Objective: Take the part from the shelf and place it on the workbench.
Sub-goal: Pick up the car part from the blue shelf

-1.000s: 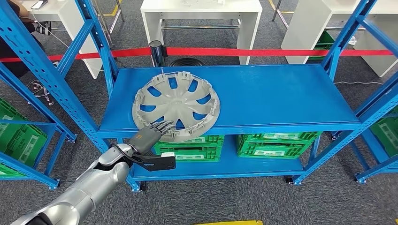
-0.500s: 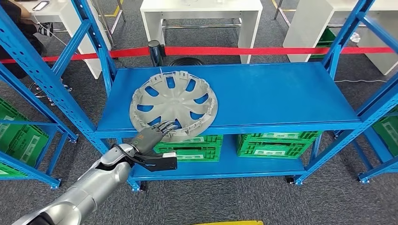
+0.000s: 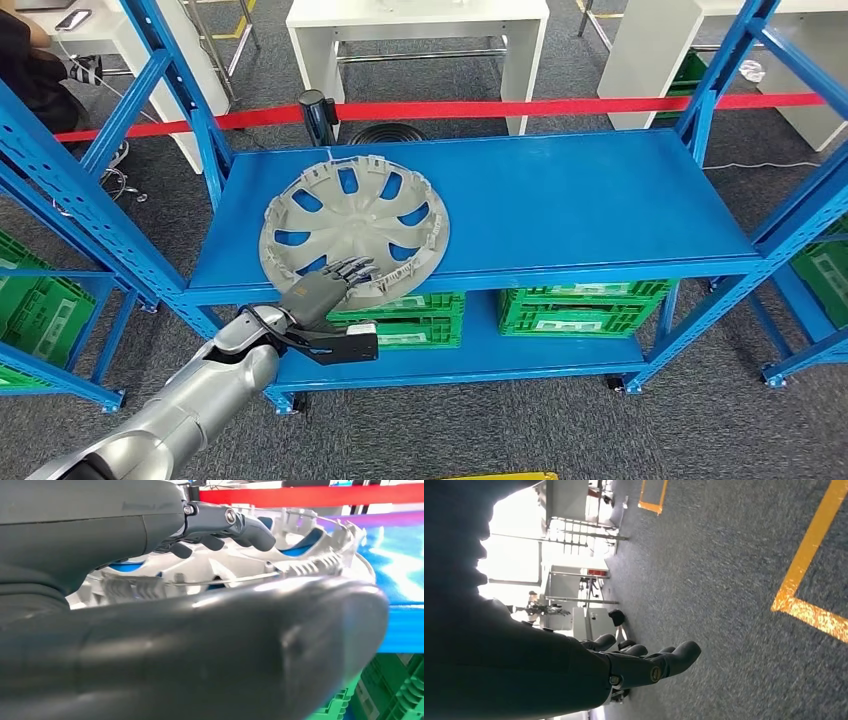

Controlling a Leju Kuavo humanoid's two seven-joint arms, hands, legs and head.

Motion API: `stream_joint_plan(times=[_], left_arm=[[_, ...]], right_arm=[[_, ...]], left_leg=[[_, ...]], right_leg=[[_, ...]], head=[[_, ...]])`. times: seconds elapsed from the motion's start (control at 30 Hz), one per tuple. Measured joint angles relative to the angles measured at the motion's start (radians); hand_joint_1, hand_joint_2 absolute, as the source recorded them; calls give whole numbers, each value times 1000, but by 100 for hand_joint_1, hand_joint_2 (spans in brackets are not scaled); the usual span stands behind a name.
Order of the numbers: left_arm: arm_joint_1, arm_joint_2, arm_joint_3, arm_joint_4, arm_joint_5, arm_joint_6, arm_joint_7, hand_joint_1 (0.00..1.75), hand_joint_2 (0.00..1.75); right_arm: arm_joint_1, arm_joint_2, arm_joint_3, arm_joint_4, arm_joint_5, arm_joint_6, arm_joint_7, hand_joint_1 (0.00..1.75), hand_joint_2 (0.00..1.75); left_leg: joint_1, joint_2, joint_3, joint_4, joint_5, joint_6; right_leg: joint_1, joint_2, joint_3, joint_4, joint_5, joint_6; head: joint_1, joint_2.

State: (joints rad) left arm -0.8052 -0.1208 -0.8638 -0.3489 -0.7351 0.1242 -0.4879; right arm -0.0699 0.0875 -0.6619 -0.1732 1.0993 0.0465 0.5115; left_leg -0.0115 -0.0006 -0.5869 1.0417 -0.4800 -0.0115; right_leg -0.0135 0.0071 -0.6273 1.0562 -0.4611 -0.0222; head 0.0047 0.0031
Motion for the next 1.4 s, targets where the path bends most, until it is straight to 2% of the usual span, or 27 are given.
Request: stream_joint_plan(times=[0.1, 0.4, 0.57, 0.7, 1.4], left_arm=[[1, 0, 0, 1, 0, 0, 1, 0, 0], [1, 2, -3, 1, 2, 0, 0, 0, 0], [1, 2, -4, 1, 3, 0, 0, 0, 0], [1, 2, -5, 2, 4, -7, 6, 0, 175], [1, 9, -16, 12, 20, 10, 54, 0, 175]], right_arm=[[1, 0, 0, 0, 0, 0, 0, 0, 175], [0, 0, -1, 0, 4, 0, 0, 0, 175], [0, 0, -1, 0, 5, 1, -1, 0, 175], [0, 0, -1, 0, 5, 1, -1, 0, 175], [0, 0, -1, 0, 23, 1, -3, 0, 175]], left_leg=[[-1, -1, 4, -13, 7, -14], [-3, -4, 3, -13, 7, 3], [-3, -4, 3, -13, 7, 4], [-3, -4, 3, -13, 7, 4], [-3, -4, 4, -13, 8, 5]], right_leg=[[1, -2, 0, -3, 1, 1], [-1, -3, 10, -22, 12, 17], [-1, -3, 11, -24, 13, 19], [-1, -3, 11, -24, 13, 19], [-1, -3, 11, -24, 13, 19]], head=[[0, 0], [0, 0], [0, 0], [0, 0], [0, 0]])
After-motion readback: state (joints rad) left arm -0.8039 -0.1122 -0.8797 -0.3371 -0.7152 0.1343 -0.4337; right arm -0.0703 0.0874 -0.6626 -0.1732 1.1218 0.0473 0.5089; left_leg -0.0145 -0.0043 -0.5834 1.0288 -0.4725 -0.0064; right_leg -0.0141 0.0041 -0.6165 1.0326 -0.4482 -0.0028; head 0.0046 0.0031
